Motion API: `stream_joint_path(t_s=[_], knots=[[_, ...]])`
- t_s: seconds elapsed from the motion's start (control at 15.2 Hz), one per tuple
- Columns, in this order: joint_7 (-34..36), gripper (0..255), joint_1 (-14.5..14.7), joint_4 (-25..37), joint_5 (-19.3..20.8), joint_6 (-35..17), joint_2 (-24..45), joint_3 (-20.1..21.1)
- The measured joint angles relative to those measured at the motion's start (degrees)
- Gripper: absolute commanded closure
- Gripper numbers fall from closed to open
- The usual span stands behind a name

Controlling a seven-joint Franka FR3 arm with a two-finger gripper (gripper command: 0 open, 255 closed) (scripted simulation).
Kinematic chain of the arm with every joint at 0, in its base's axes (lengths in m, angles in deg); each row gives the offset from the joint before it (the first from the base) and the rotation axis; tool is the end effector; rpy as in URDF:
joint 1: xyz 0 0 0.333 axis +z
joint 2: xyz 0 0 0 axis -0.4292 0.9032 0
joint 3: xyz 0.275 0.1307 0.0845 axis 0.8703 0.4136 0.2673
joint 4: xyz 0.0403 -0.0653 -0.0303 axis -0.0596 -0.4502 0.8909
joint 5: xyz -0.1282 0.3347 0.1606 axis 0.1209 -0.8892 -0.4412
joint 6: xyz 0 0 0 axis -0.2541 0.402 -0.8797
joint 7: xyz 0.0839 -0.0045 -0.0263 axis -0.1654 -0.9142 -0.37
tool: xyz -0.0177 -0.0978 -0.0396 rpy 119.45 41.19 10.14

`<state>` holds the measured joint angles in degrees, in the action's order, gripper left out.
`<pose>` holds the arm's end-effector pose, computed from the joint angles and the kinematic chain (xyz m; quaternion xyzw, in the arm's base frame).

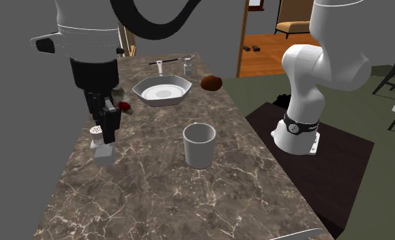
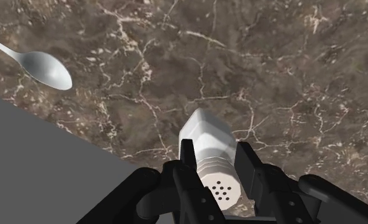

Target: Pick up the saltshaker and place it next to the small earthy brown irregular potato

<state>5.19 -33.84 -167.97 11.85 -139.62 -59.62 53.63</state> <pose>0.6014 -0.2301 0.4380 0.9970 -0.0313 0.0706 0.0083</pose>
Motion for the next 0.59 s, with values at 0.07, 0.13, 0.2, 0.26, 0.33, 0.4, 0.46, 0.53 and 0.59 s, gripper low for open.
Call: stream_joint_path(t_s=[0.07,0.13,0.2,0.26,0.33,0.4,0.46,0.53,0.59], knots=[[0.2,255,0.1,0.2,0.2,0.6,-0.5,0.0],[0.3,255,0.1,0.6,0.3,1.3,-0.7,0.0],[0.4,255,0.1,1.4,0.3,2.1,-0.8,-0.1],[0.4,255,0.1,1.9,0.4,2.8,-0.9,-0.1],[0.5,255,0.1,2.6,0.5,3.5,-1.0,-0.1],[0.5,255,0.1,3.1,0.5,4.3,-1.2,-0.1],[0.5,255,0.1,3.5,0.6,4.8,-1.4,-0.2],[0.6,255,0.1,4.2,0.7,5.7,-1.6,-0.2],[0.6,255,0.1,4.7,0.8,6.5,-1.8,-0.2]])
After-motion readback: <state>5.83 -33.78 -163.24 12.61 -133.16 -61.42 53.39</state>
